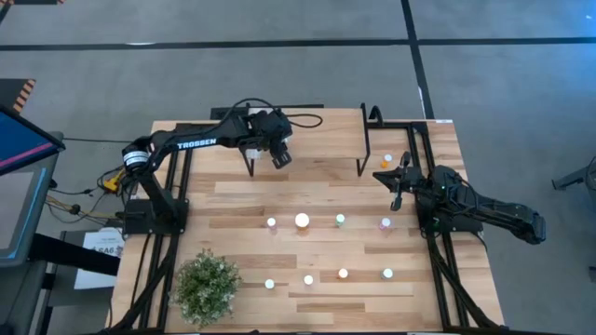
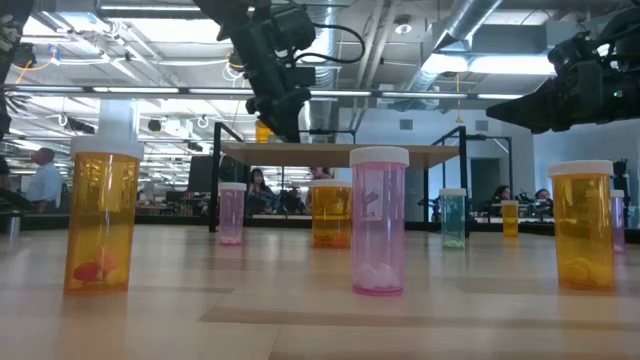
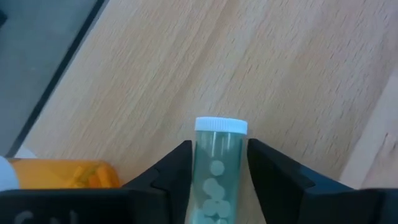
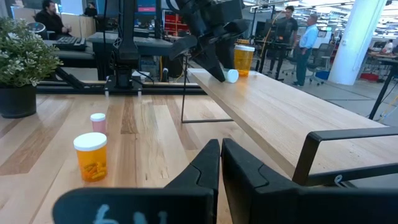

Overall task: Pick and place medicine bottles onto shelf by color
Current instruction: Put the blue pill bottle on the shelf

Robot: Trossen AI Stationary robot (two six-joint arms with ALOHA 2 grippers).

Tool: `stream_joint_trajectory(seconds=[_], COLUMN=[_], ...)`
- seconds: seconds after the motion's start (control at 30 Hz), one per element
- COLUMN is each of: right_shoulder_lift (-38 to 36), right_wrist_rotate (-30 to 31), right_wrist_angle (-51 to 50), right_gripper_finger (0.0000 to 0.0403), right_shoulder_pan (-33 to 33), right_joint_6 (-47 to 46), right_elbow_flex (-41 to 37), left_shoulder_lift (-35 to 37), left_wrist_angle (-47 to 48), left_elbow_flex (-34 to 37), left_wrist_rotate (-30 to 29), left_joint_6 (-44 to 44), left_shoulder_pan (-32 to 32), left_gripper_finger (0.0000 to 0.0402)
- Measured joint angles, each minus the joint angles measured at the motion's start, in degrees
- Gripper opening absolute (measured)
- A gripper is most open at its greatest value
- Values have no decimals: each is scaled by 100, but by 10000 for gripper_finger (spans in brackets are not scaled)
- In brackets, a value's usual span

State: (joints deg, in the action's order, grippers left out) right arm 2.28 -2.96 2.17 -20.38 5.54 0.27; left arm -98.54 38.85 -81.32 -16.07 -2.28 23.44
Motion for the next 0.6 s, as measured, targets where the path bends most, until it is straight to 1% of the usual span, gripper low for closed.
stream_joint_trajectory(seconds=[0.17,0.3,0.4,0.6], right_shoulder_lift=[0,0,0,0], right_wrist_rotate=[0,0,0,0], right_wrist_angle=[0,0,0,0], right_gripper_finger=[43,43,43,43], right_shoulder_pan=[0,0,0,-1], right_joint_6=[0,1,1,0], right_elbow_flex=[0,0,0,0], left_shoulder_lift=[0,48,179,806], left_wrist_angle=[19,64,147,47], left_elbow_flex=[0,0,11,11], left_wrist_rotate=[145,196,233,431], left_joint_6=[15,24,86,239], left_shoulder_pan=[2,2,-32,-267], left_gripper_finger=[97,75,72,77])
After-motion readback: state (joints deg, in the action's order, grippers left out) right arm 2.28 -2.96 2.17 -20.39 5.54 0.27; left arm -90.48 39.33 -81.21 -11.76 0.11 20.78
